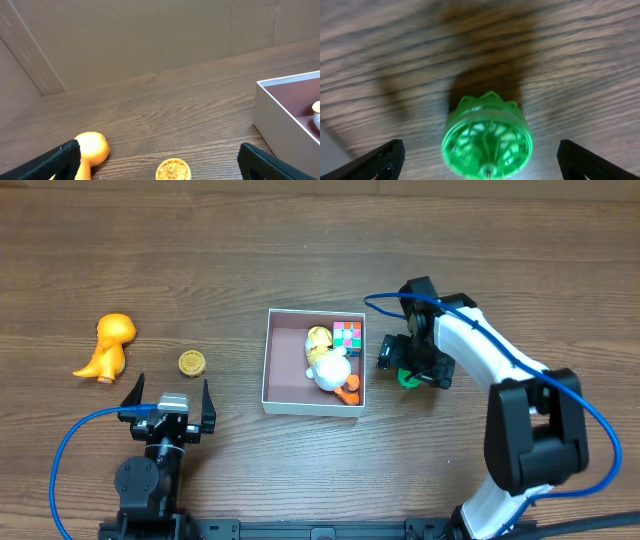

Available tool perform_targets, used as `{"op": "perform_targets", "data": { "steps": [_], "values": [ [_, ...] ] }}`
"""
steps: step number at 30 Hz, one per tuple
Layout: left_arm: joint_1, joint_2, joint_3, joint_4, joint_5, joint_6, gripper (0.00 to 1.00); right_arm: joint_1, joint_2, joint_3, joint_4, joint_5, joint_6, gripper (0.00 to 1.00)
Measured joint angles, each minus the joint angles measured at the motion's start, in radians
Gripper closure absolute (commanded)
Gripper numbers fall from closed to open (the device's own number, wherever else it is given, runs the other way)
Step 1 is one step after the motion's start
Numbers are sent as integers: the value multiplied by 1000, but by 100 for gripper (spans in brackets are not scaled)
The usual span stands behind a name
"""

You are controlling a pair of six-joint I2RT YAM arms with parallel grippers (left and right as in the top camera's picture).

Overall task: Pack container
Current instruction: 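Lower the right gripper and close it on the green lid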

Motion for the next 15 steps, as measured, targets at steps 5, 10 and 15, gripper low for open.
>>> {"op": "perform_targets", "data": {
  "steps": [5, 10, 15],
  "values": [
    [0, 0, 0, 0, 0, 0, 0, 0, 40, -1, 0, 4, 0, 0],
    [0, 0, 0, 0, 0, 0, 0, 0, 43, -1, 5, 3, -7, 0],
    [0, 0, 0, 0, 0, 0, 0, 0, 43, -1, 8, 4, -22, 1]
  ]
}}
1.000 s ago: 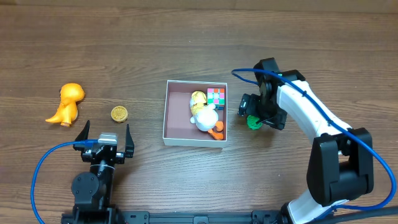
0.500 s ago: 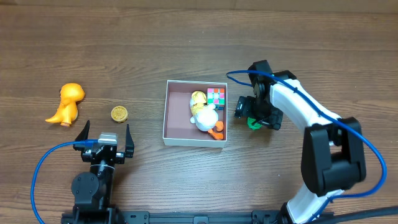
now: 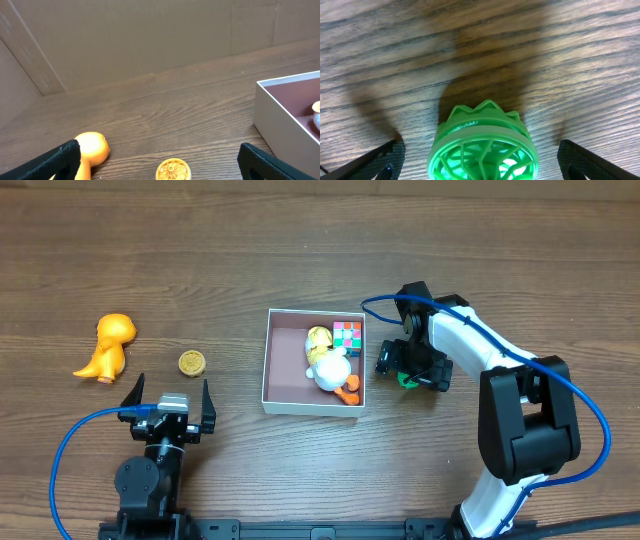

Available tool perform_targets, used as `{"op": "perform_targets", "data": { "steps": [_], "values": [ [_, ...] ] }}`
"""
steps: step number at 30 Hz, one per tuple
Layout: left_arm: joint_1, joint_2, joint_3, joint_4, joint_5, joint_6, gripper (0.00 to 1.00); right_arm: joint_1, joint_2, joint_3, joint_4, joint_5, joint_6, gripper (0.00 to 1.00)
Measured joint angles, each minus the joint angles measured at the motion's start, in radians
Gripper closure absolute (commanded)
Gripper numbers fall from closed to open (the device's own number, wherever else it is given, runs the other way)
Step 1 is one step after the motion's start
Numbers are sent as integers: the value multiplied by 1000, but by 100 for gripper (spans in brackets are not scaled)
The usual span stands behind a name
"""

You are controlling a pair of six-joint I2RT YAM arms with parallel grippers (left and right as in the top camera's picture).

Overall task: Pack container
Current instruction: 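Lower the right gripper and close it on the green lid, then lift the green lid and carry it left over the box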

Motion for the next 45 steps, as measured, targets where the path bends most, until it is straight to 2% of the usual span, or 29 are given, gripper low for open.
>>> {"op": "perform_targets", "data": {
  "steps": [3, 14, 20, 28, 38, 45],
  "values": [
    [0, 0, 0, 0, 0, 0, 0, 0, 0, 0, 6, 0, -4, 5],
    [0, 0, 0, 0, 0, 0, 0, 0, 0, 0, 31, 0, -3, 5],
    [0, 0, 0, 0, 0, 0, 0, 0, 0, 0, 34, 0, -9, 20],
    [0, 0, 0, 0, 0, 0, 0, 0, 0, 0, 33, 3, -19, 24],
    [0, 0, 0, 0, 0, 0, 0, 0, 0, 0, 30, 3, -26, 44],
    [0, 0, 0, 0, 0, 0, 0, 0, 0, 0, 30, 3, -26, 49]
  ]
}}
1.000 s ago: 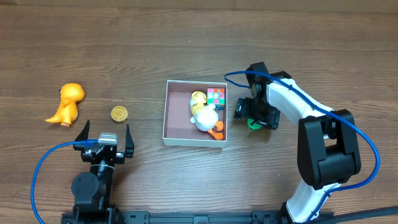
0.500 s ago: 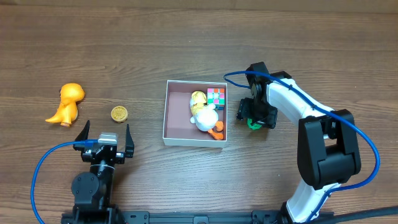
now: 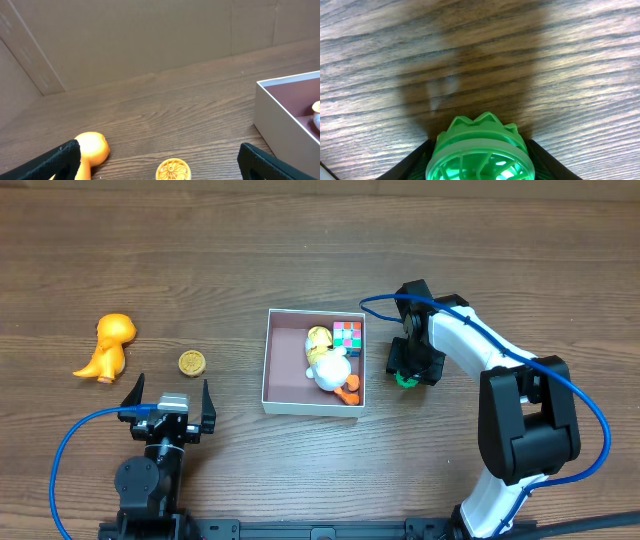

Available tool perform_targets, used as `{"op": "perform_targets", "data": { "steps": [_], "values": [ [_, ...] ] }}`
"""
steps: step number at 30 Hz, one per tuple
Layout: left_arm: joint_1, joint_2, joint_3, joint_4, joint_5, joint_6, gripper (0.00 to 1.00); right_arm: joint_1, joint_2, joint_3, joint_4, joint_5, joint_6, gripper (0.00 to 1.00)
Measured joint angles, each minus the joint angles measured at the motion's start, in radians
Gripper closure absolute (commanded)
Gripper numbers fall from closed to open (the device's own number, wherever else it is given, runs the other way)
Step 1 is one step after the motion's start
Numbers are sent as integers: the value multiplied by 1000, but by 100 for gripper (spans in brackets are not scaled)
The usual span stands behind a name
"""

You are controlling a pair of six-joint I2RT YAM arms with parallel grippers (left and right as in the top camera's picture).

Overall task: Pack container
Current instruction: 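Lift the green lid and carry it left over the box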

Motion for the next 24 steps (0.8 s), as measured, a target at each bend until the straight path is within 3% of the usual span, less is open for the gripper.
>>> {"op": "perform_targets", "data": {
  "steps": [11, 24],
  "values": [
    [0, 0, 0, 0, 0, 0, 0, 0, 0, 61, -80, 3, -1, 54],
    [0, 0, 0, 0, 0, 0, 0, 17, 1, 467, -373, 33, -1, 55]
  ]
}}
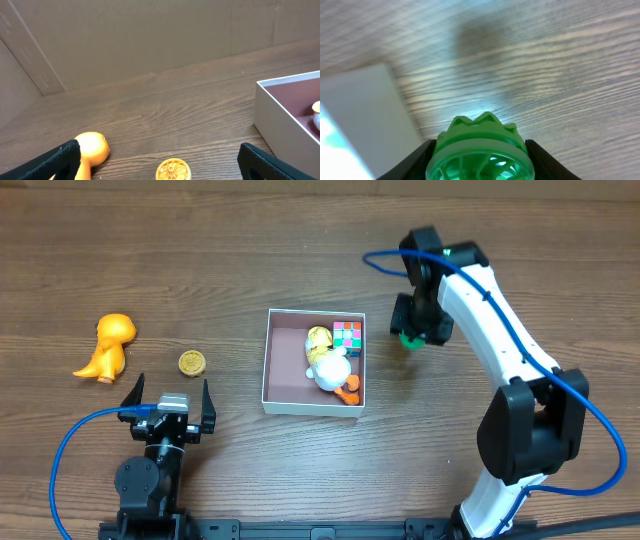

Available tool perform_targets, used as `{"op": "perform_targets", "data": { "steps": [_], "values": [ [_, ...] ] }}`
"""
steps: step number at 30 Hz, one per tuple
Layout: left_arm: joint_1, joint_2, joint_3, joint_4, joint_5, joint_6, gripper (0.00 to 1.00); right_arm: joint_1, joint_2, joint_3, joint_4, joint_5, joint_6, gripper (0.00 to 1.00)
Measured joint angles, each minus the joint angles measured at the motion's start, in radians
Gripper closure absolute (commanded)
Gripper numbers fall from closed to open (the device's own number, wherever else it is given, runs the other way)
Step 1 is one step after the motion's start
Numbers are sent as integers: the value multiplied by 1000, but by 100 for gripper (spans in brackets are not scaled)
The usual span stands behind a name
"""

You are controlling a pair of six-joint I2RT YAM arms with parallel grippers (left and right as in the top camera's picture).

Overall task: Pack container
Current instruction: 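Lift the green lid and carry it left over the box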

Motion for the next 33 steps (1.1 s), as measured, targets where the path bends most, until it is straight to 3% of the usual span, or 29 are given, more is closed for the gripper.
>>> {"op": "perform_targets", "data": {
  "steps": [7, 21, 33],
  "values": [
    [0, 0, 0, 0, 0, 0, 0, 108, 0, 164, -39, -55, -1, 55],
    [0, 0, 0, 0, 0, 0, 0, 391, 1, 172, 83, -92, 0, 48],
    [0, 0, 0, 0, 0, 0, 0, 414, 98, 117, 213, -81, -1, 48]
  ]
}}
